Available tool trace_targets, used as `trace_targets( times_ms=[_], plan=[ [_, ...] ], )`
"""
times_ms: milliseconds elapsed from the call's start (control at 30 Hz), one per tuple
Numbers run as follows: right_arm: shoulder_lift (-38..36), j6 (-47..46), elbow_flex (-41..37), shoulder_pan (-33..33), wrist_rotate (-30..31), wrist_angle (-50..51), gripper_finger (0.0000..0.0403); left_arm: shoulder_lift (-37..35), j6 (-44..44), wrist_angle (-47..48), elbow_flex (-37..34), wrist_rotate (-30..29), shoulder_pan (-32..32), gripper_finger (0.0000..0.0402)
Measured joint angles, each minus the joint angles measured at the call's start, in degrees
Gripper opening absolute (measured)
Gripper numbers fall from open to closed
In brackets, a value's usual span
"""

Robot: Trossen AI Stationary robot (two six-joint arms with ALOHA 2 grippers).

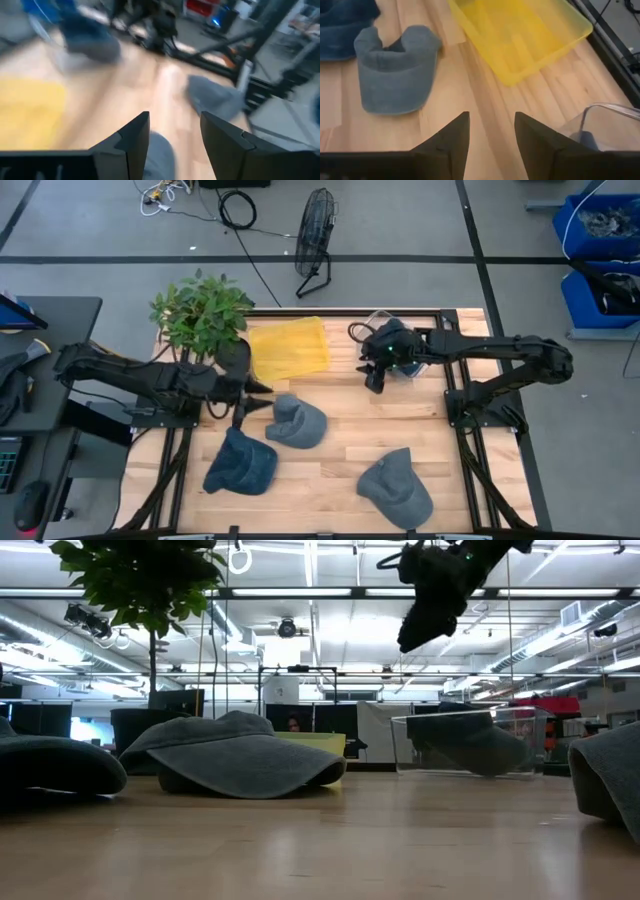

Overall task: Pick & Place hat
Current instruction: Put the blue cap into the transparent bin

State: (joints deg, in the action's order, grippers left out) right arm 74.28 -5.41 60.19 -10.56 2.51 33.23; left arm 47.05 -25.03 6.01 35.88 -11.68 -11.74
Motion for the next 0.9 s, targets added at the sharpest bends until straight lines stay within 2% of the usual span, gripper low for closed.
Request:
trace_targets(
  times_ms=[133,267,400,500,700,900],
  plan=[
    [0.02,0.35,-0.88,0.3,0.02,0.06,0.0159,4.07,-5.97,2.16,0.06,0.4,-1.1,0.018],
    [0.02,0.38,-0.88,0.3,0.87,-0.15,0.0159,9.27,-20.08,10.88,0.2,0.81,-1.08,0.0175],
    [0.02,0.42,-0.88,0.28,1.57,-0.04,0.0159,13.3,-30.51,25.11,2.08,6.64,-1.41,0.0166],
    [0.02,0.42,-0.88,0.3,1.57,-0.04,0.0159,14.75,-35.35,31.72,3.23,11.81,-2.39,0.0157],
    [0.02,0.42,-0.88,0.3,1.57,-0.01,0.0159,14.84,-49.07,33.53,3.76,19.91,-7.91,0.015],
    [0.02,1.23,-0.88,0.3,1.6,-0.02,0.0159,14.86,-64.93,36.32,1.86,18.06,-14.72,0.0177]
  ],
)
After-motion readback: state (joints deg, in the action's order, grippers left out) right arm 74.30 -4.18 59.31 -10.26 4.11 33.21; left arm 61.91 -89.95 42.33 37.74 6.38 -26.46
